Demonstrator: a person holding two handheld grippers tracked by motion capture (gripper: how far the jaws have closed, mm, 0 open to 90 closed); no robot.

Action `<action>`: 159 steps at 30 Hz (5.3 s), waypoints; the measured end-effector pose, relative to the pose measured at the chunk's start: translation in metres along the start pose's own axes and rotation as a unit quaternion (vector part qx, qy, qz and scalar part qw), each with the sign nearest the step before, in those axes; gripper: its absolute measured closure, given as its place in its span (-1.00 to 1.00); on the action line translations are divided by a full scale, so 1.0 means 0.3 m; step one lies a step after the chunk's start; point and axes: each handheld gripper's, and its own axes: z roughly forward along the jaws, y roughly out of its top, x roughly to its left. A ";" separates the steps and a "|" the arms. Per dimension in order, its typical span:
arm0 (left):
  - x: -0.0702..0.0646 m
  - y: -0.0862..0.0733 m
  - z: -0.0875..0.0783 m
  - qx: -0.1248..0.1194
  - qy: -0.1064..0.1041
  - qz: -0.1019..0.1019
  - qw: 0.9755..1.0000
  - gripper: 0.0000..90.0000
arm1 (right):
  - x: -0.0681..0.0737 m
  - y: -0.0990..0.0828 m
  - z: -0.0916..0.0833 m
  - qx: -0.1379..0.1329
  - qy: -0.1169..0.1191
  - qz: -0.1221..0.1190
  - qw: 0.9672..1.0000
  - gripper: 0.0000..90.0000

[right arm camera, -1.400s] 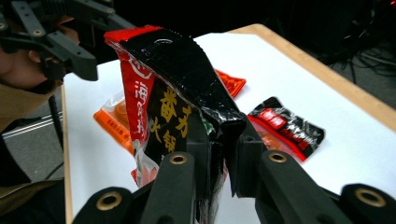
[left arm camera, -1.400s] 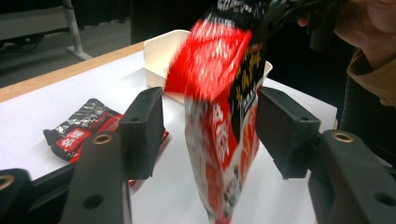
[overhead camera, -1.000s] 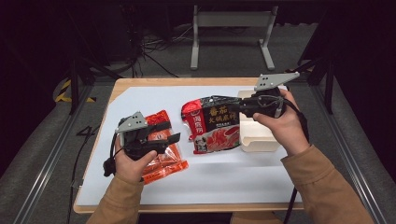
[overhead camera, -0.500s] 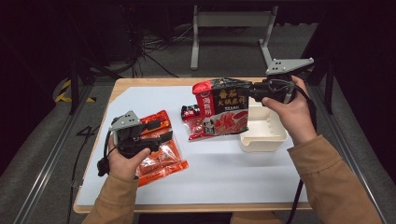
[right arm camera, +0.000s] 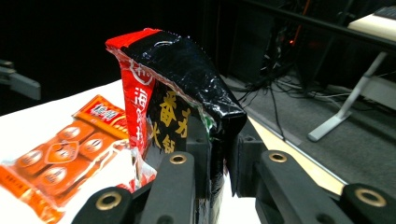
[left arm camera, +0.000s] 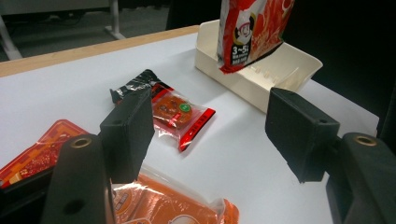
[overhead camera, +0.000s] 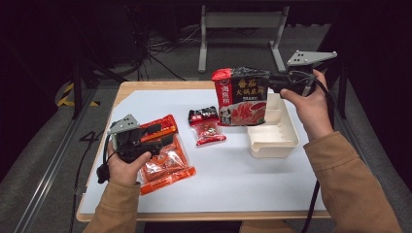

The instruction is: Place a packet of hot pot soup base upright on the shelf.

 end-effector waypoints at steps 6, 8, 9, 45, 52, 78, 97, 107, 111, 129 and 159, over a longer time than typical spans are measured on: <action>0.012 -0.006 -0.006 0.001 0.007 -0.005 1.000 -0.26 | -0.052 0.001 -0.001 -0.012 -0.018 0.002 1.000 0.79; 0.017 -0.008 -0.008 0.002 0.008 -0.005 1.000 -0.26 | -0.072 -0.003 0.001 -0.017 -0.024 0.005 1.000 0.79; 0.019 -0.009 -0.008 0.002 0.009 -0.005 1.000 -0.26 | -0.083 -0.007 0.003 -0.019 -0.026 0.007 0.999 0.79; 0.054 -0.030 -0.012 0.010 0.020 -0.019 1.000 -0.29 | -0.317 -0.139 0.018 -0.033 -0.101 -0.010 0.994 0.78; 0.057 -0.034 -0.008 0.013 0.019 -0.024 0.999 -0.29 | -0.321 -0.174 0.035 -0.024 -0.100 -0.010 0.995 0.77; 0.065 -0.039 -0.004 0.019 0.027 -0.020 0.999 -0.30 | -0.323 -0.292 0.077 0.006 -0.089 0.019 0.996 0.67; 0.075 -0.045 -0.001 0.029 0.033 -0.025 0.999 -0.30 | -0.337 -0.368 0.030 0.047 -0.128 0.057 0.989 0.79; 0.092 -0.051 -0.004 0.032 0.045 -0.027 0.998 -0.30 | -0.331 -0.363 0.013 0.040 -0.132 0.067 0.988 0.47; 0.098 -0.053 -0.007 0.032 0.051 -0.023 0.998 -0.30 | -0.319 -0.360 -0.003 0.050 -0.144 0.057 0.987 0.19; 0.131 -0.056 -0.038 0.037 0.069 -0.019 0.997 -0.36 | -0.171 -0.333 -0.130 0.033 -0.118 0.067 0.990 -0.14; 0.354 -0.095 -0.063 0.048 0.162 -0.024 0.985 -0.41 | 0.055 -0.314 -0.097 -0.003 -0.034 0.013 0.999 -0.28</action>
